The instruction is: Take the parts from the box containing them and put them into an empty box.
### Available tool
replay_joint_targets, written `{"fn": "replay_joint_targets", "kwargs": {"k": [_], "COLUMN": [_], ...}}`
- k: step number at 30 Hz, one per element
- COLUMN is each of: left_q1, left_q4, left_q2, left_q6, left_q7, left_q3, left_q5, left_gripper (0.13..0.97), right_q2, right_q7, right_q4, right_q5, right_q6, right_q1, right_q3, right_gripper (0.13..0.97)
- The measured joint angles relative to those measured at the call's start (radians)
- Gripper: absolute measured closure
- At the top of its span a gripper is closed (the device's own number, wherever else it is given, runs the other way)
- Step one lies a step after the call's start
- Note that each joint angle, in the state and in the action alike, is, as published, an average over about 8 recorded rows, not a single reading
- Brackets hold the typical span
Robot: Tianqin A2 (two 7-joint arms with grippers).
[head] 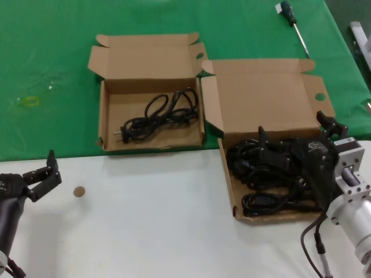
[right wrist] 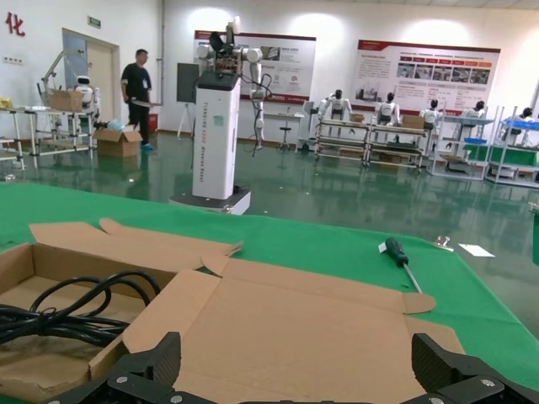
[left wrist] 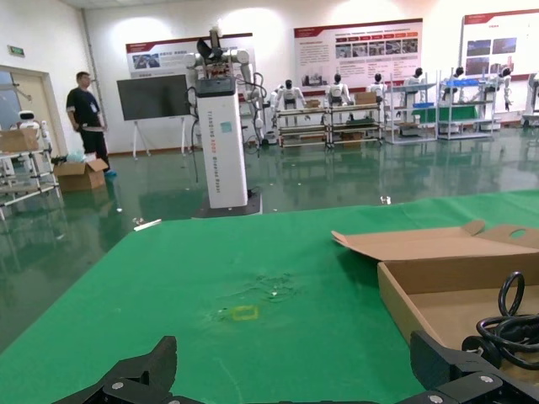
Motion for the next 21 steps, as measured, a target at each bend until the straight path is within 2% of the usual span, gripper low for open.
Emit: {"fn": "replay_joint_targets", "kwargs": {"k": [21], "left_q1": [0.0], "left_q4": [0.0], "left_q2": [0.0], "left_q6": [0.0], "left_q7": [0.0], "left_q3": [0.0], "left_q5": [0.0], "left_gripper": [0.132], "right_q2": [0.0], "right_q7": [0.0], "right_q4": [0.0], "right_q5": [0.0], "right_q6": [0.0], "right_q1": [0.0], "right_q3": [0.0], "right_gripper": [0.129]}}
